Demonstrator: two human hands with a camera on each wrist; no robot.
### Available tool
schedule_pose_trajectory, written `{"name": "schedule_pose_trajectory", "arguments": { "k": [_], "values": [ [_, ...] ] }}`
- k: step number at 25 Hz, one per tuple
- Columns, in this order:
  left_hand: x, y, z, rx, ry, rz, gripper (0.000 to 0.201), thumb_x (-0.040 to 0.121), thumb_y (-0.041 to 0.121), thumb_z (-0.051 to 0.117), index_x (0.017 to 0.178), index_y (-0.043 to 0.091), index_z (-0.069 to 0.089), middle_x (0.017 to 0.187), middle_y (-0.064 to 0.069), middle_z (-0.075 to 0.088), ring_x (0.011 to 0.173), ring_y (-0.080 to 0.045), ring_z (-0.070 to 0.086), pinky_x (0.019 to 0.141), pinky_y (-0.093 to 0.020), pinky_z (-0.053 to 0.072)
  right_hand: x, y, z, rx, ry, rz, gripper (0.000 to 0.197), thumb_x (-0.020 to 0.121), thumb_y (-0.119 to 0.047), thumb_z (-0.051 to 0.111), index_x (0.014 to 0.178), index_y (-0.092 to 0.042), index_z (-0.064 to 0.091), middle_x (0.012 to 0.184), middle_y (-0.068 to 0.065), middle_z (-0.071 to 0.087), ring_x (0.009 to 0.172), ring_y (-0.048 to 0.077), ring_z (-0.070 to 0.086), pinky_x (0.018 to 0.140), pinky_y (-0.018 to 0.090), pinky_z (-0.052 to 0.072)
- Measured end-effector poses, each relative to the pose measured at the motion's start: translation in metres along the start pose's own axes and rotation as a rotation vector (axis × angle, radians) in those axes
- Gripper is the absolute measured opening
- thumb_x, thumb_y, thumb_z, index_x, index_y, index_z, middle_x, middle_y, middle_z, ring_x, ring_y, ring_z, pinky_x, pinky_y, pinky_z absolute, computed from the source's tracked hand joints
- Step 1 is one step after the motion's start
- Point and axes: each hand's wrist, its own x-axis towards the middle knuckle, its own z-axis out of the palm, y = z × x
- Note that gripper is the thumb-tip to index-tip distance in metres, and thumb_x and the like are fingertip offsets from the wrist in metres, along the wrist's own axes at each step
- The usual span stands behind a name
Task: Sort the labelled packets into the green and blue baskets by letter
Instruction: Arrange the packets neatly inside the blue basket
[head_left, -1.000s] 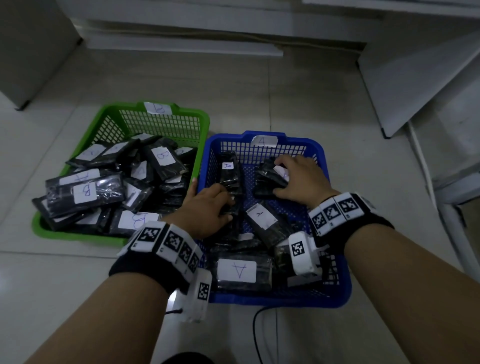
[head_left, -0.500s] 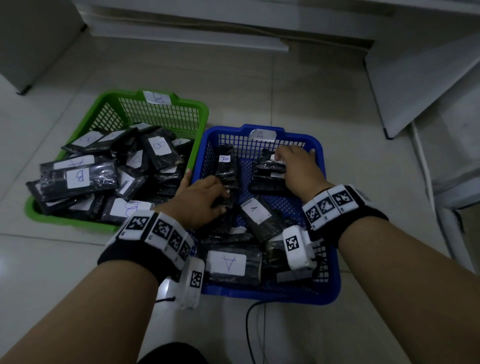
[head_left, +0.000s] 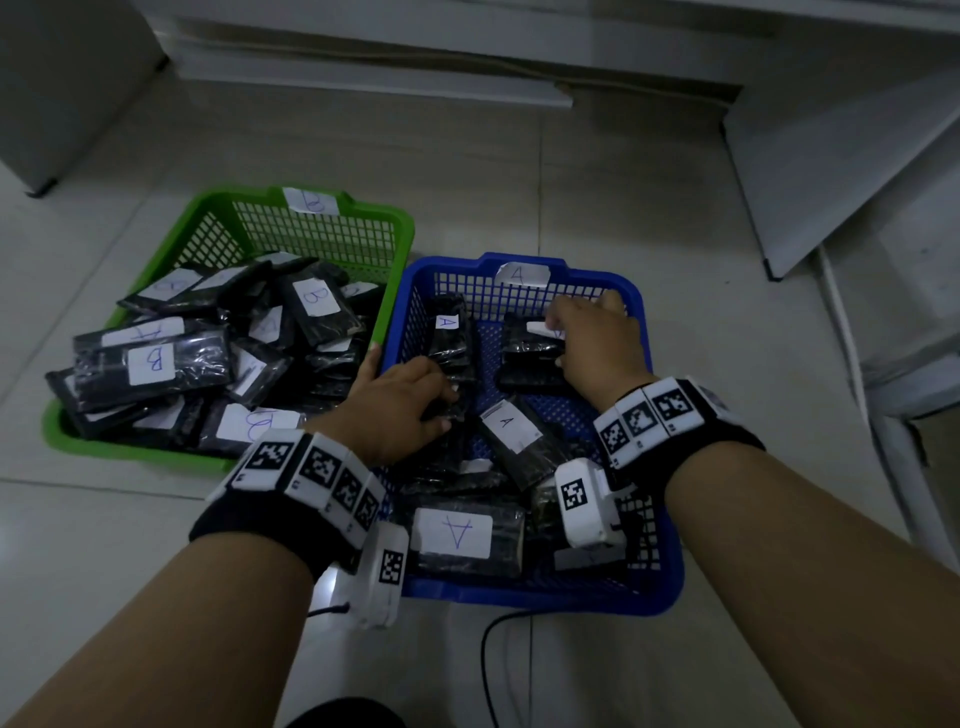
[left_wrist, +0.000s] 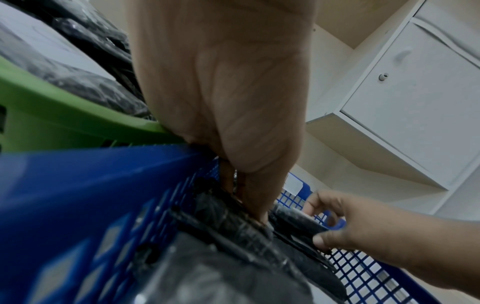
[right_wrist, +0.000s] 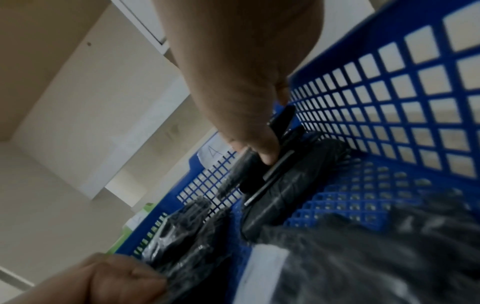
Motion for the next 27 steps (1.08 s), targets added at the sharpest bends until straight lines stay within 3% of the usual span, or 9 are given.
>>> {"name": "schedule_pose_trajectory", "arguments": {
  "k": [3, 6, 10, 12, 14, 16, 19, 23, 27],
  "values": [
    [-0.001, 0.000, -0.001, -0.001, 0.000, 0.001, 0.037, 0.094, 0.040, 0.047, 0.130, 0.031, 0.045, 0.138, 0.010, 0.034, 0.136, -0.010, 0.029, 0.113, -0.046, -0.018, 0.002, 0.003, 0.002, 0.122, 0.041, -0.019, 0.018, 0.084, -0.003, 0.050, 0.101, -0.009, 0.054, 0.111, 0.008, 0.053, 0.106, 0.026, 0.038, 0.077, 0.035, 0.037],
    [-0.001, 0.001, -0.001, 0.007, -0.017, -0.004, 0.037, 0.095, 0.040, 0.046, 0.130, 0.029, 0.045, 0.138, 0.008, 0.034, 0.137, -0.011, 0.029, 0.113, -0.048, -0.017, 0.003, 0.009, 0.005, 0.322, -0.019, 0.107, 0.017, 0.085, -0.004, 0.055, 0.101, -0.007, 0.056, 0.112, 0.009, 0.042, 0.106, 0.026, 0.041, 0.085, 0.027, 0.036],
    [0.001, 0.007, -0.005, 0.027, -0.011, -0.030, 0.039, 0.093, 0.043, 0.049, 0.128, 0.026, 0.048, 0.135, 0.003, 0.040, 0.134, -0.016, 0.034, 0.115, -0.049, -0.013, -0.017, -0.002, 0.002, 0.388, 0.012, 0.140, 0.019, 0.086, -0.022, 0.065, 0.104, -0.014, 0.062, 0.117, 0.010, 0.046, 0.107, 0.027, 0.048, 0.090, 0.025, 0.038],
    [0.003, 0.011, -0.007, 0.067, 0.035, -0.009, 0.044, 0.087, 0.048, 0.056, 0.125, 0.025, 0.052, 0.131, 0.002, 0.047, 0.128, -0.018, 0.042, 0.119, -0.044, 0.000, -0.035, -0.011, 0.005, 0.373, -0.165, 0.151, 0.034, 0.079, -0.042, 0.070, 0.099, -0.019, 0.056, 0.106, 0.003, 0.054, 0.093, 0.021, 0.054, 0.077, 0.027, 0.042],
    [0.003, 0.018, -0.008, 0.164, 0.075, 0.025, 0.047, 0.083, 0.051, 0.059, 0.126, 0.032, 0.053, 0.130, 0.005, 0.049, 0.122, -0.016, 0.047, 0.114, -0.040, 0.016, -0.053, -0.019, 0.011, 0.324, -0.438, 0.134, 0.056, 0.072, -0.051, 0.074, 0.112, -0.020, 0.051, 0.101, -0.004, 0.053, 0.089, 0.016, 0.053, 0.072, 0.026, 0.040],
    [0.002, 0.025, -0.008, 0.216, 0.079, 0.039, 0.048, 0.083, 0.052, 0.057, 0.129, 0.039, 0.050, 0.133, 0.009, 0.047, 0.122, -0.015, 0.047, 0.106, -0.039, 0.024, -0.058, -0.018, 0.011, 0.366, -0.465, 0.164, 0.058, 0.072, -0.036, 0.078, 0.119, -0.018, 0.050, 0.105, -0.003, 0.057, 0.091, 0.016, 0.054, 0.073, 0.024, 0.039],
    [0.003, 0.030, -0.008, 0.159, 0.034, 0.082, 0.046, 0.084, 0.046, 0.060, 0.128, 0.036, 0.054, 0.131, 0.005, 0.046, 0.123, -0.019, 0.044, 0.099, -0.037, 0.035, -0.050, -0.007, -0.007, 0.511, -0.329, 0.290, 0.044, 0.077, -0.016, 0.073, 0.118, -0.017, 0.055, 0.110, 0.003, 0.064, 0.095, 0.019, 0.060, 0.075, 0.024, 0.041],
    [0.015, 0.050, -0.004, -0.006, -0.092, 0.218, 0.048, 0.084, 0.034, 0.066, 0.129, 0.026, 0.053, 0.127, 0.000, 0.048, 0.118, -0.021, 0.048, 0.099, -0.037, 0.041, -0.049, -0.001, -0.041, 0.561, -0.156, 0.375, 0.033, 0.086, -0.012, 0.057, 0.119, -0.010, 0.054, 0.094, 0.003, 0.057, 0.082, 0.019, 0.053, 0.058, 0.025, 0.037],
    [0.028, 0.071, 0.003, -0.053, -0.262, 0.143, 0.053, 0.091, 0.015, 0.053, 0.142, 0.019, 0.037, 0.141, -0.010, 0.044, 0.127, -0.027, 0.045, 0.103, -0.034, 0.038, -0.080, -0.006, -0.055, 0.464, -0.437, 0.412, 0.013, 0.092, -0.007, 0.047, 0.096, 0.000, 0.057, 0.083, 0.011, 0.058, 0.057, 0.018, 0.050, 0.039, 0.017, 0.038]
  ]
}}
